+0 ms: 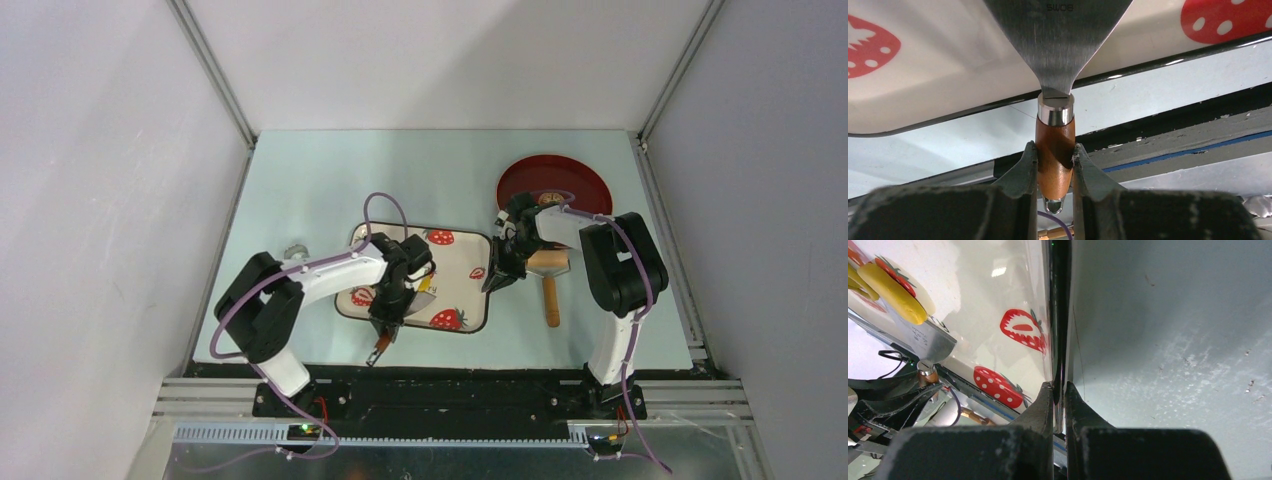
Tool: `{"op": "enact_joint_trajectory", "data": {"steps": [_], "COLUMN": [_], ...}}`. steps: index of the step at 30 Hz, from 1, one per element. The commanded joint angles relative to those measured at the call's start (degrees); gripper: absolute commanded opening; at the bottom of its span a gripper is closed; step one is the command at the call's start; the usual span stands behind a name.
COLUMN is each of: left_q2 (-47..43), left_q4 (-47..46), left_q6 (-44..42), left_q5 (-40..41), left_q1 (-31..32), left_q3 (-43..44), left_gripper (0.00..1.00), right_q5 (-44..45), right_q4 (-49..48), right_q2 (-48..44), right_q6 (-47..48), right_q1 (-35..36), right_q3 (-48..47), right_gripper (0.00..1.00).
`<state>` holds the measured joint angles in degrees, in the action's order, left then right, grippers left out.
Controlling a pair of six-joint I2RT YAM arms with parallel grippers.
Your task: Roll out the dumpling wrappers from the dough
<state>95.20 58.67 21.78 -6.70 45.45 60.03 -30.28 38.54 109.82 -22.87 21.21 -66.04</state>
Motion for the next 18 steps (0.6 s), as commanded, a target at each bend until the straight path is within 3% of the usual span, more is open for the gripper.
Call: {"op": "enact_joint_trajectory", "data": {"steps": [1,8,18], "left_q2": [-5.04,-8.35,-4.75], "left_q4": [-1.33,0.14,0.92], "left_q6": [-1.03,-0.53,-1.57], "left_q5": [-1.31,-0.99,-1.85], "left_q1": [-0.24,-0.21,0.51], "left_q3": [-2.01,-4.01,-1.81], "left_gripper": [0.0,0.0,0.0], "right_q5": [2.38,2.46,2.48], "right_q4": [3.09,3.22,3.2], "right_q2": [-1.89,-1.89,-1.48], "right_q6": [1.97,1.83,1.93], "right_q1": [0.14,0.19,0.23], "right_q3": [-0.93,-0.93,-0.93], "right_gripper": [0.0,0.0,0.0]}}
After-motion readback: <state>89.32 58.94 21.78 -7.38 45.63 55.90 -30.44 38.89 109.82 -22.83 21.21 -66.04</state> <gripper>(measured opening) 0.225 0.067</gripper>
